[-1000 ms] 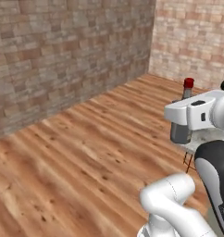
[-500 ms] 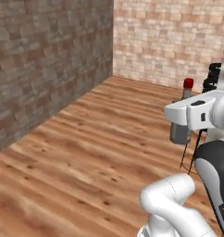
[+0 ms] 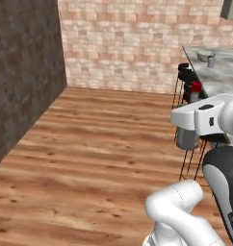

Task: There is a bowl on the dining counter. Grab a lemon wedge from the fridge and place it in the bowl. Then get the liquor bottle and glass cup from the cabinet and place them next to the bowl.

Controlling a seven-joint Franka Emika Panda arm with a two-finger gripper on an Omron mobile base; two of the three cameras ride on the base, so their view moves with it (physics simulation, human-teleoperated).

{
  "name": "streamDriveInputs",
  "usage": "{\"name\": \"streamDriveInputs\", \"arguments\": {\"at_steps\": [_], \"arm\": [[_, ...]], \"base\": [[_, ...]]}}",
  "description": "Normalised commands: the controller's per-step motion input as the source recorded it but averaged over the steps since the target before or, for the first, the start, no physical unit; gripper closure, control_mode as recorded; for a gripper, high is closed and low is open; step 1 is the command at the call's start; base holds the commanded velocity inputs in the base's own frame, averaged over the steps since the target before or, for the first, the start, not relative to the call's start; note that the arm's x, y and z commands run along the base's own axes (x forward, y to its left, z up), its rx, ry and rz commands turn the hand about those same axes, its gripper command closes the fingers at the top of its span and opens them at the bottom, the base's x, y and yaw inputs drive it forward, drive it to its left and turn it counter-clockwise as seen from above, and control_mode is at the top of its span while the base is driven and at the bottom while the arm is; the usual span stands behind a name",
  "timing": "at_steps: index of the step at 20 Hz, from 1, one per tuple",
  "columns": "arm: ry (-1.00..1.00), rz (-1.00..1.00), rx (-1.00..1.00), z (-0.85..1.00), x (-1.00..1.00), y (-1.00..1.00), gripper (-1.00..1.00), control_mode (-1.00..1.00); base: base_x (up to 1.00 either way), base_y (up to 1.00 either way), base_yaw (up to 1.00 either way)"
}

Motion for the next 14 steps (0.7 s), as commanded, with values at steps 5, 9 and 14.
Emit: {"name": "streamDriveInputs", "arguments": {"at_steps": [5,9,14], "arm": [[0.00,0.00,0.00,0.00,0.00,0.00,1.00,1.00],[0.00,0.00,0.00,0.00,0.00,0.00,1.00,1.00],[0.00,0.00,0.00,0.00,0.00,0.00,1.00,1.00]], "base": [[1.00,0.56,-0.57],[1.00,0.55,-0.57],[1.00,0.63,-0.57]]}}
